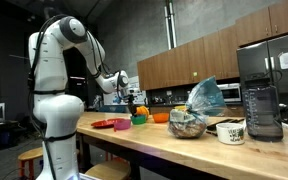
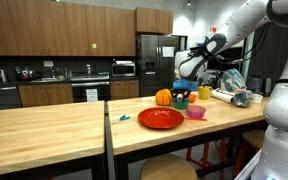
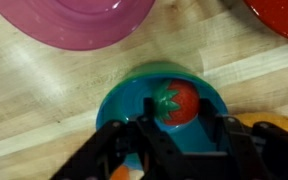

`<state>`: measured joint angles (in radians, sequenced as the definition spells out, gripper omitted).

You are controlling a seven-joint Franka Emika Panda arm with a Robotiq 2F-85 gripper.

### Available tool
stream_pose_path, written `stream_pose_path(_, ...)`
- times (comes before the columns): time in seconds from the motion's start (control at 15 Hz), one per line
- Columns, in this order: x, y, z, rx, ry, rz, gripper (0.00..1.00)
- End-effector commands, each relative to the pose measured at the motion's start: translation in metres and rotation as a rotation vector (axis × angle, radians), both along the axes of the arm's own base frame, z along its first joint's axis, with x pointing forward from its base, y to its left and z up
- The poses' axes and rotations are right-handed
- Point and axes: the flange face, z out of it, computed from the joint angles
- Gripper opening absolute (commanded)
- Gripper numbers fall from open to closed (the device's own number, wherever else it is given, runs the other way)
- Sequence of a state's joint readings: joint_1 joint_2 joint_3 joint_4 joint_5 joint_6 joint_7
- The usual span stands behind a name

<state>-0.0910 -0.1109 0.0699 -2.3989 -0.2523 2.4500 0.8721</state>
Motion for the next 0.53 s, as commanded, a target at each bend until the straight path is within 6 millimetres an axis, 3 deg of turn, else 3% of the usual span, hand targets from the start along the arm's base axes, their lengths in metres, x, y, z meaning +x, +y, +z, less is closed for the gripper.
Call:
stream_pose_path(0.0,0.0,0.004,0.014,-0.016,-0.008,0.017,0.23)
stream_pose_path(0.47,-0.012,0.022,0.049,-0.055,-0.042,0.064,0.23)
